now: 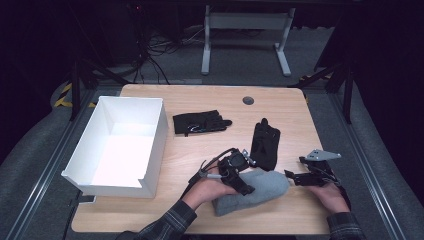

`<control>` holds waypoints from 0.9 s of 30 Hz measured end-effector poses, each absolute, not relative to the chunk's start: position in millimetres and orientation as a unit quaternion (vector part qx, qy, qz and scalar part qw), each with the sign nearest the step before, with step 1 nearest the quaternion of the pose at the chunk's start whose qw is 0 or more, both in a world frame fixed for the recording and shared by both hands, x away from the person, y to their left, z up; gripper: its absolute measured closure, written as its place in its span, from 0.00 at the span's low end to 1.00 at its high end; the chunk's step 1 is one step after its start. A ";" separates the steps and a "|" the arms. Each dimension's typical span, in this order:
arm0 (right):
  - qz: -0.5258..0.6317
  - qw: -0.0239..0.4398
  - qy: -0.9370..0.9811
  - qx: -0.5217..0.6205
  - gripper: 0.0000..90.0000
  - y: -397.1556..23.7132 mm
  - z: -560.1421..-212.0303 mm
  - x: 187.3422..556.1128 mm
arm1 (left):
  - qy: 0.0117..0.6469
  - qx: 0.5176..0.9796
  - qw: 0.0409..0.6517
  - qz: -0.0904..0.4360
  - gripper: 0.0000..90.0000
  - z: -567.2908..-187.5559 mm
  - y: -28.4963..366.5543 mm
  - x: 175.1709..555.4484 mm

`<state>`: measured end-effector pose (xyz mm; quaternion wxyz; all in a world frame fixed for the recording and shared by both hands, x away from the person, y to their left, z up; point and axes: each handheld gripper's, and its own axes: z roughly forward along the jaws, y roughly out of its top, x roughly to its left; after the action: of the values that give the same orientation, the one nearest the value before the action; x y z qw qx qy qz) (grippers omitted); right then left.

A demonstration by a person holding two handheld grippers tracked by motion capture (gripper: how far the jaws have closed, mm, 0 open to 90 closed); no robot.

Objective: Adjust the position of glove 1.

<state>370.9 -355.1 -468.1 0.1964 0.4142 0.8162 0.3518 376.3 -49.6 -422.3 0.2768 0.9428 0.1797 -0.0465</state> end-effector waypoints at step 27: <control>0.352 0.196 0.816 0.414 0.17 -355.1 -468.2 370.9 | 0.150 0.948 0.254 -0.122 0.71 -438.2 -49.9 377.8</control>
<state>370.9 -355.1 -468.2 0.1964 0.4141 0.8161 0.3520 377.8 -49.9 -438.2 0.2543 0.9476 0.1496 -0.1222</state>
